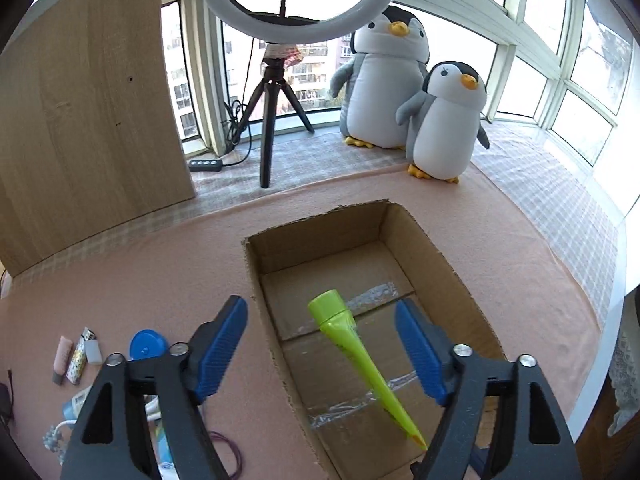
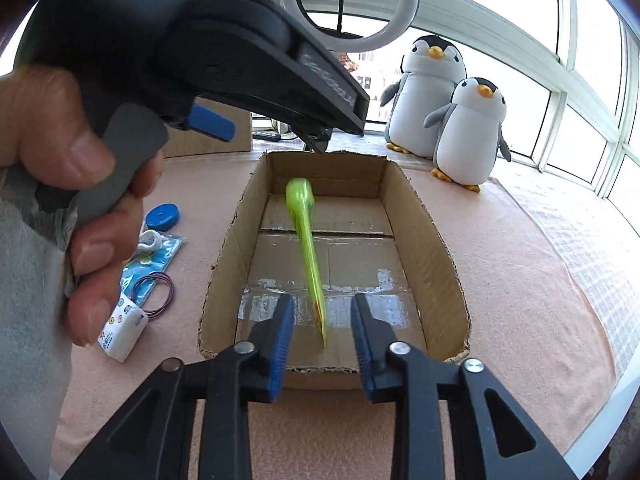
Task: Organize objects
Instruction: 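Lift the lime-green tube with the right tool and carry it over the box, then open the right tool to drop the tube into the box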
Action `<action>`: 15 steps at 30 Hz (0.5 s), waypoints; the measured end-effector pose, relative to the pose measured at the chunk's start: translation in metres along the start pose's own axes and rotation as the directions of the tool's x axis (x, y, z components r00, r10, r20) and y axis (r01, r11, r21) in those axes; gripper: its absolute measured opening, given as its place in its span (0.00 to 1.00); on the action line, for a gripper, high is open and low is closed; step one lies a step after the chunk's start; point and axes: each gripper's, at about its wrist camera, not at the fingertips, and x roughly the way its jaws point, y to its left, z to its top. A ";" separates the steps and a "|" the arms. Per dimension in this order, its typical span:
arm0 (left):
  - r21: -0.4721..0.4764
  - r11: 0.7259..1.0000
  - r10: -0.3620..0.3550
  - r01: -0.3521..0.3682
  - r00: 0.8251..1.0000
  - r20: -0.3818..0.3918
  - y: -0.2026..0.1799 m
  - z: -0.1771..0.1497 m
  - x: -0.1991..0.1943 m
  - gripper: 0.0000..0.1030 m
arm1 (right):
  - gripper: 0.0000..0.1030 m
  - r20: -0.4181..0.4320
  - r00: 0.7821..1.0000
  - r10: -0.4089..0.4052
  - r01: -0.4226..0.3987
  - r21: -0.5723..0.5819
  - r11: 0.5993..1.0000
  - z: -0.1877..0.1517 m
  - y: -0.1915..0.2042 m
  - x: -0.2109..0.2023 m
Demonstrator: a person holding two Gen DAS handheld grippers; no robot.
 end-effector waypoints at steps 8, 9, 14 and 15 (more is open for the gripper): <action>-0.085 0.992 0.093 -0.088 0.995 0.046 0.104 -0.028 -0.055 0.87 | 0.42 -0.116 0.993 0.020 -0.032 -0.104 0.994 0.020 0.029 0.023; -0.102 0.990 0.104 -0.099 0.993 0.047 0.120 -0.034 -0.064 0.87 | 0.42 -0.149 0.988 0.033 -0.050 -0.109 0.993 0.020 0.032 0.027; -0.198 0.965 0.180 -0.170 0.983 0.031 0.192 -0.073 -0.104 0.88 | 0.42 -0.234 0.970 0.061 -0.088 -0.108 0.990 0.012 0.033 0.023; -0.219 0.959 0.188 -0.179 0.982 0.019 0.205 -0.081 -0.109 0.88 | 0.42 -0.238 0.970 0.054 -0.081 -0.107 0.991 0.009 0.033 0.019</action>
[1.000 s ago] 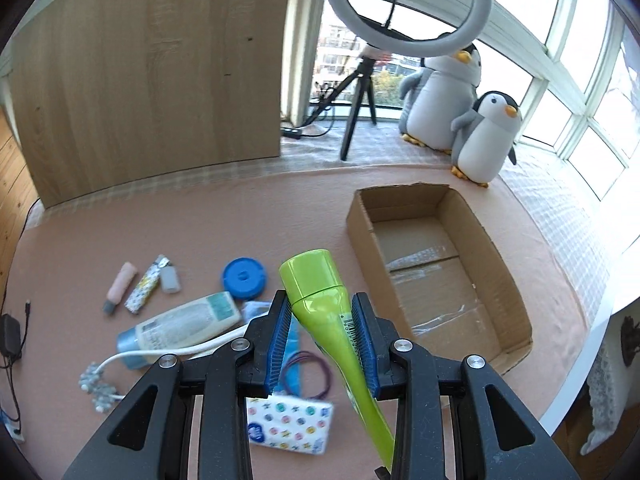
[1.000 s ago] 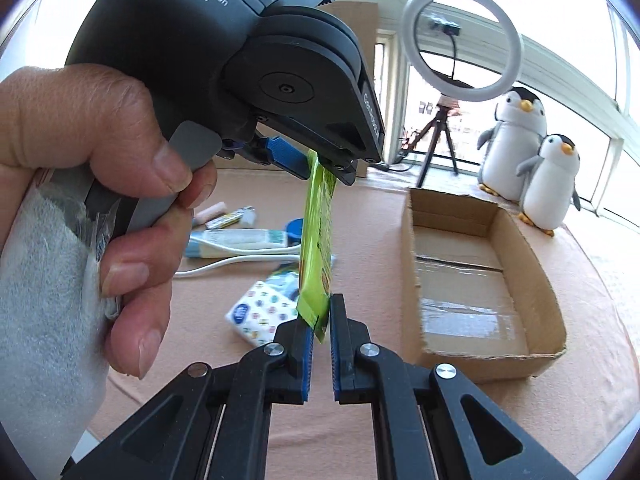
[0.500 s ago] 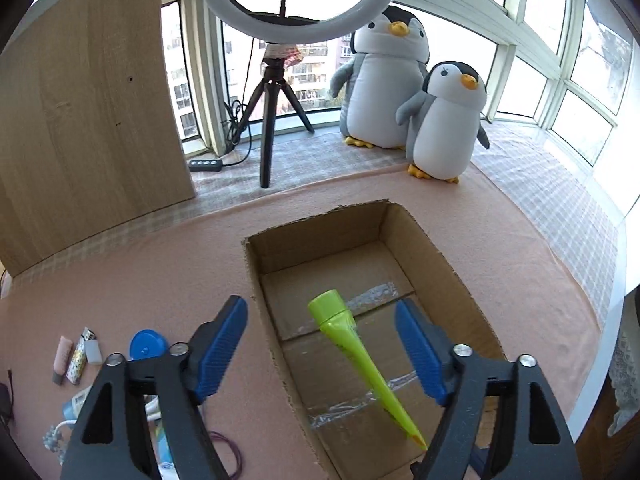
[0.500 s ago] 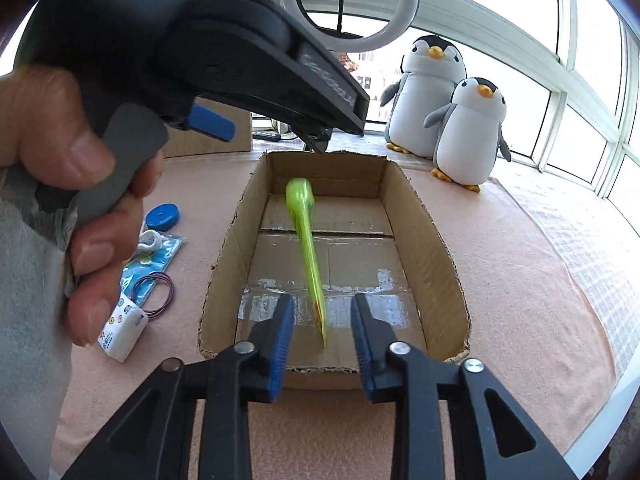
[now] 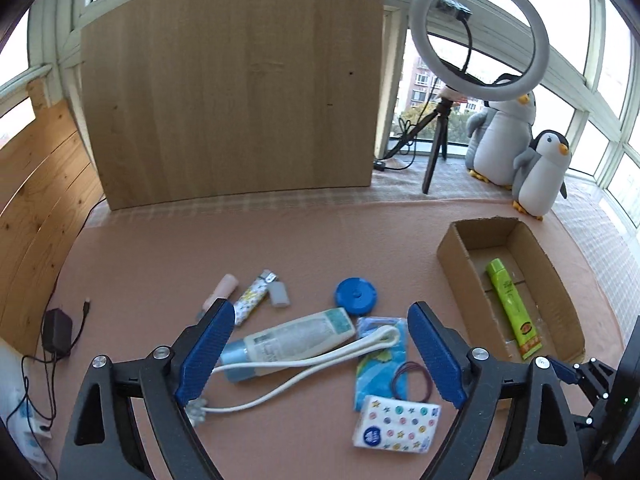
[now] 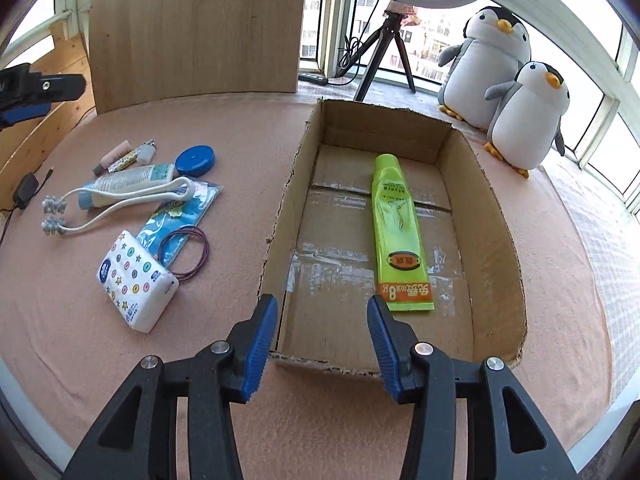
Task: Organize objects
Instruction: 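Open the right tool to drop the tube into the box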
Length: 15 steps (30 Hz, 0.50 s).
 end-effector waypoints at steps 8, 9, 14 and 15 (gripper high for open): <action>-0.108 0.991 0.073 -0.077 0.996 -0.046 0.092 -0.036 -0.022 0.88 | 0.42 -0.043 0.999 -0.002 0.004 0.041 0.999 -0.017 0.002 -0.017; -0.122 0.989 0.079 -0.085 0.996 -0.052 0.100 -0.040 -0.022 0.88 | 0.42 -0.039 0.999 -0.026 0.027 0.038 0.999 -0.017 0.003 -0.019; -0.174 0.976 0.116 -0.130 0.990 -0.086 0.141 -0.063 -0.028 0.88 | 0.45 0.079 0.994 -0.070 0.069 0.012 0.998 -0.002 0.019 -0.052; -0.183 0.974 0.121 -0.136 0.988 -0.091 0.148 -0.068 -0.029 0.88 | 0.47 0.104 0.992 -0.069 0.070 -0.006 0.998 0.003 0.028 -0.058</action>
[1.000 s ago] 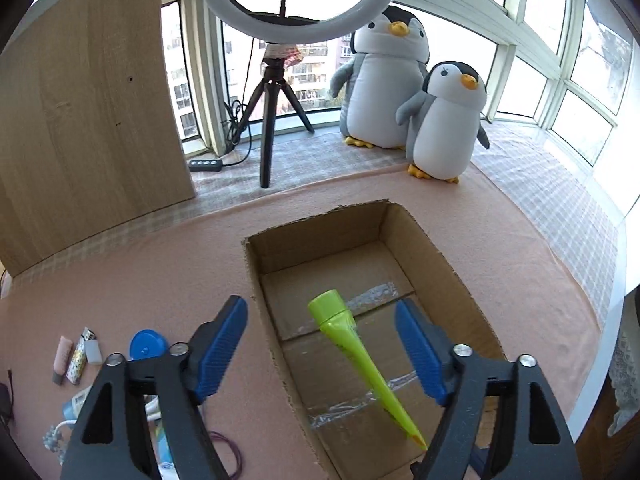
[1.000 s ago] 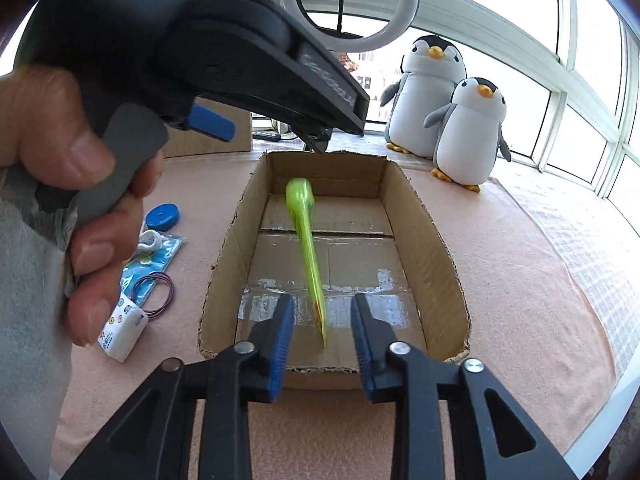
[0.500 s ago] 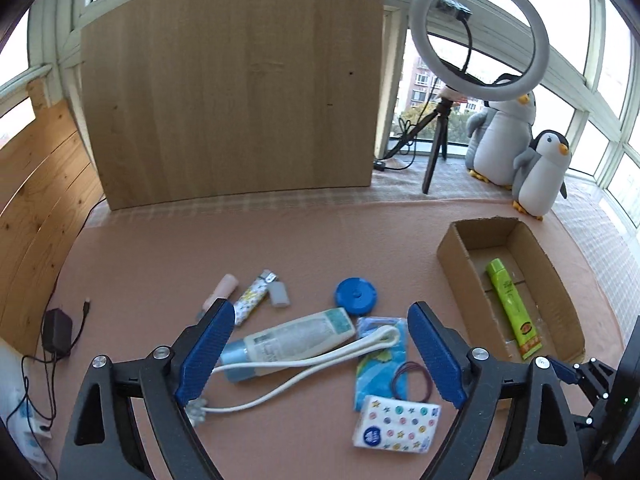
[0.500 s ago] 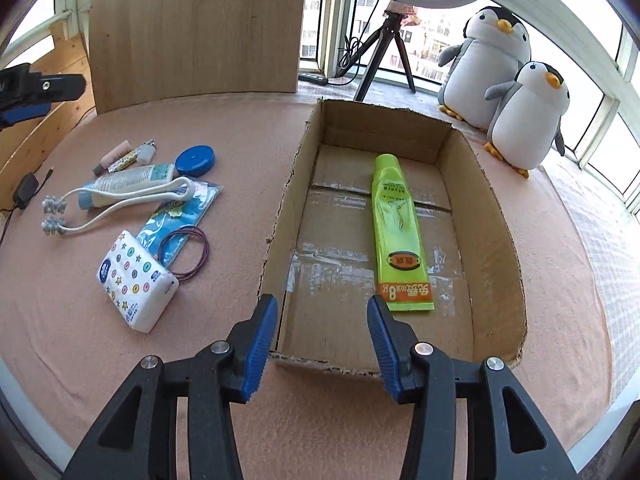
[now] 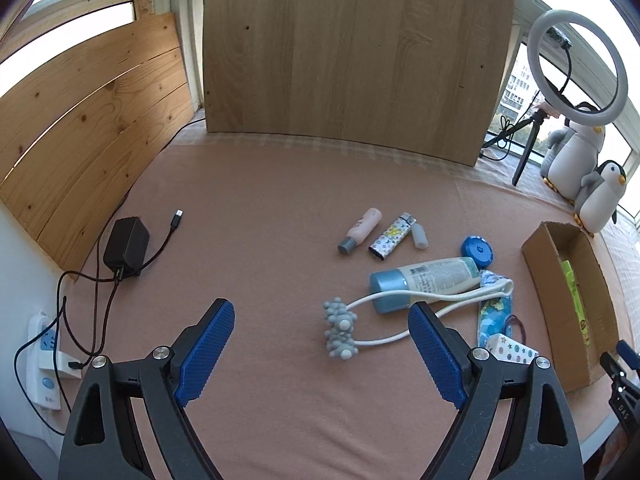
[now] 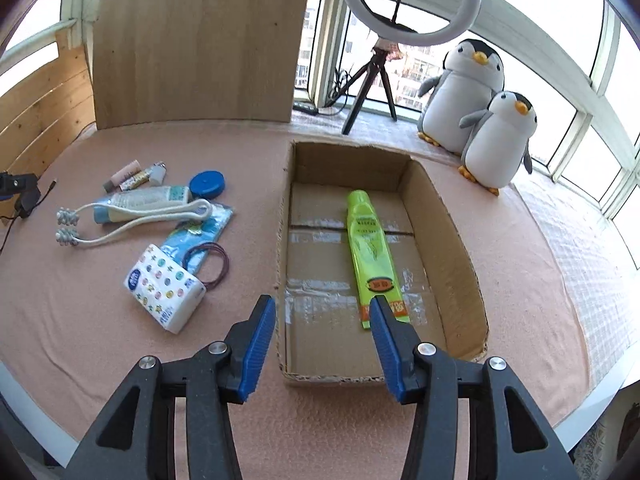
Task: Organize objects
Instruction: 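Open the right tool to drop the tube into the box, then reach the right tool to the white dotted tissue pack and grasp it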
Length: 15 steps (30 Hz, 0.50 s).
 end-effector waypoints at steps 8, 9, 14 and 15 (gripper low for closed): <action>-0.084 0.996 0.027 -0.029 0.999 -0.025 0.046 -0.023 -0.006 0.88 | 0.58 -0.009 0.987 0.160 -0.159 -0.187 0.969 0.015 0.088 0.019; -0.092 0.995 0.031 -0.034 0.999 -0.029 0.050 -0.025 -0.008 0.88 | 0.58 -0.046 0.985 0.166 -0.172 -0.203 0.964 0.014 0.096 0.030; -0.116 0.992 0.036 -0.041 0.998 -0.046 0.066 -0.038 -0.013 0.89 | 0.58 -0.076 0.984 0.160 -0.176 -0.308 0.935 0.004 0.113 0.061; -0.119 0.992 0.036 -0.042 0.998 -0.052 0.068 -0.041 -0.013 0.89 | 0.58 -0.075 0.985 0.158 -0.175 -0.333 0.926 0.004 0.114 0.065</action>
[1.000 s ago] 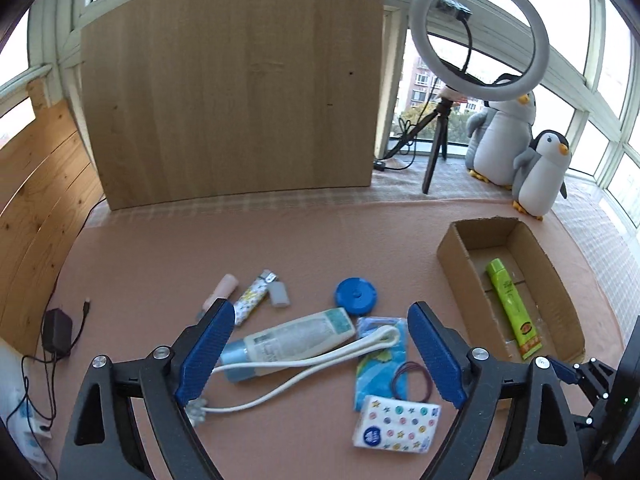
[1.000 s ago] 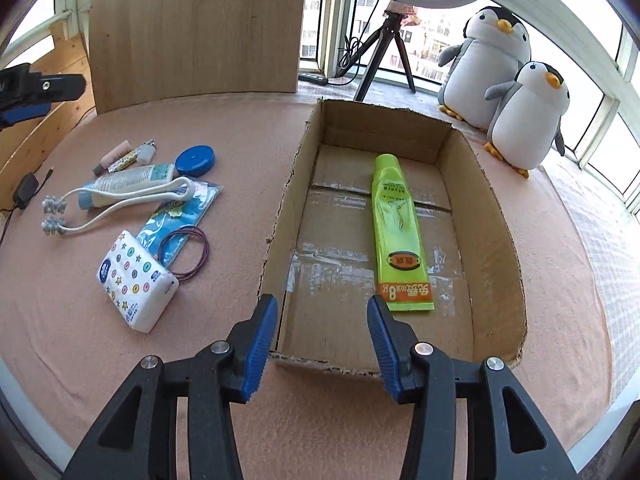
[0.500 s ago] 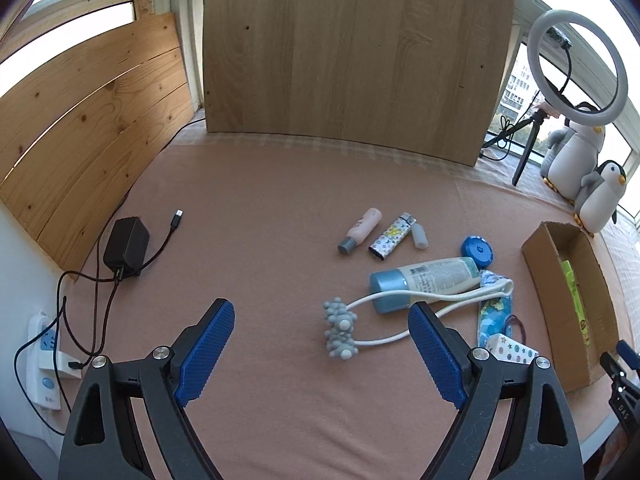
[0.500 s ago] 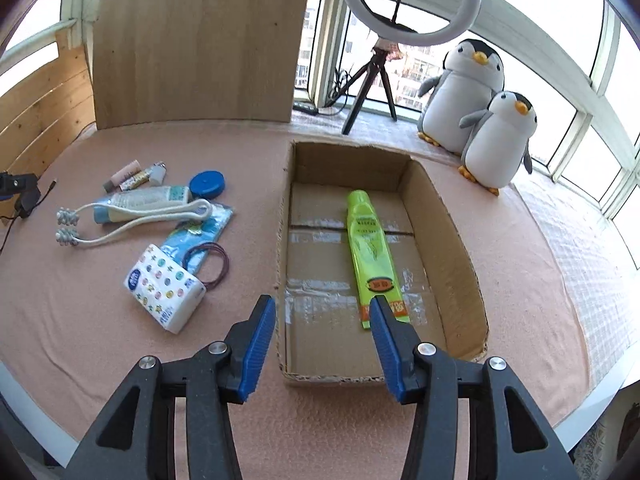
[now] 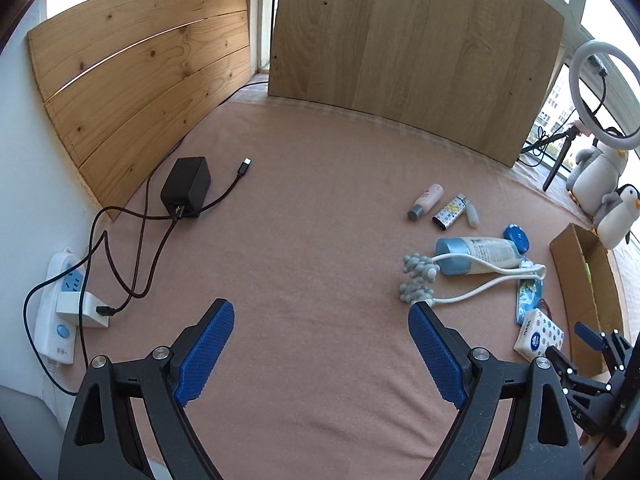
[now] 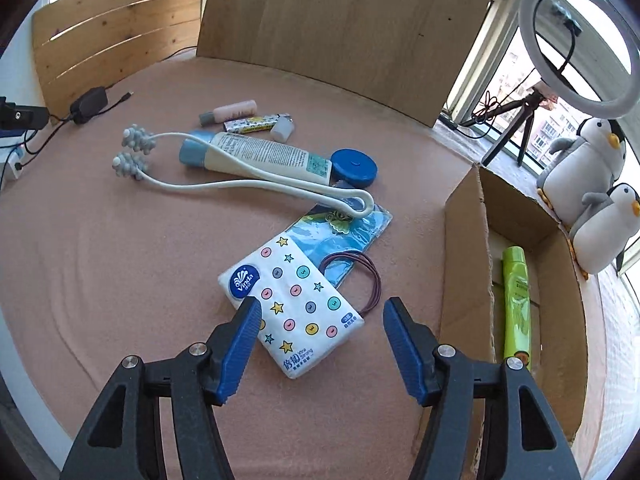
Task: Organize objects
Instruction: 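Reach the right tool to the white dotted tissue pack and grasp it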
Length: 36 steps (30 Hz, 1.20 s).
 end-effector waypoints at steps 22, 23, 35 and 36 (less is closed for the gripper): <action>0.119 0.985 -0.110 0.122 0.989 -0.100 -0.050 -0.030 0.039 0.92 | 0.70 0.009 0.976 0.215 -0.214 0.145 0.966 -0.019 0.052 0.015; 0.128 0.983 -0.116 0.131 0.986 -0.121 -0.055 -0.033 0.044 0.92 | 0.66 0.007 0.979 0.204 -0.202 0.152 0.967 -0.019 0.052 0.015; 0.137 0.949 -0.237 0.284 0.929 -0.285 -0.108 -0.051 0.067 0.92 | 0.48 0.053 0.971 0.234 -0.236 0.030 0.971 -0.025 0.095 -0.003; 0.134 0.949 -0.236 0.286 0.924 -0.301 -0.111 -0.052 0.070 0.92 | 0.48 0.057 0.973 0.226 -0.227 0.024 0.974 -0.027 0.096 -0.005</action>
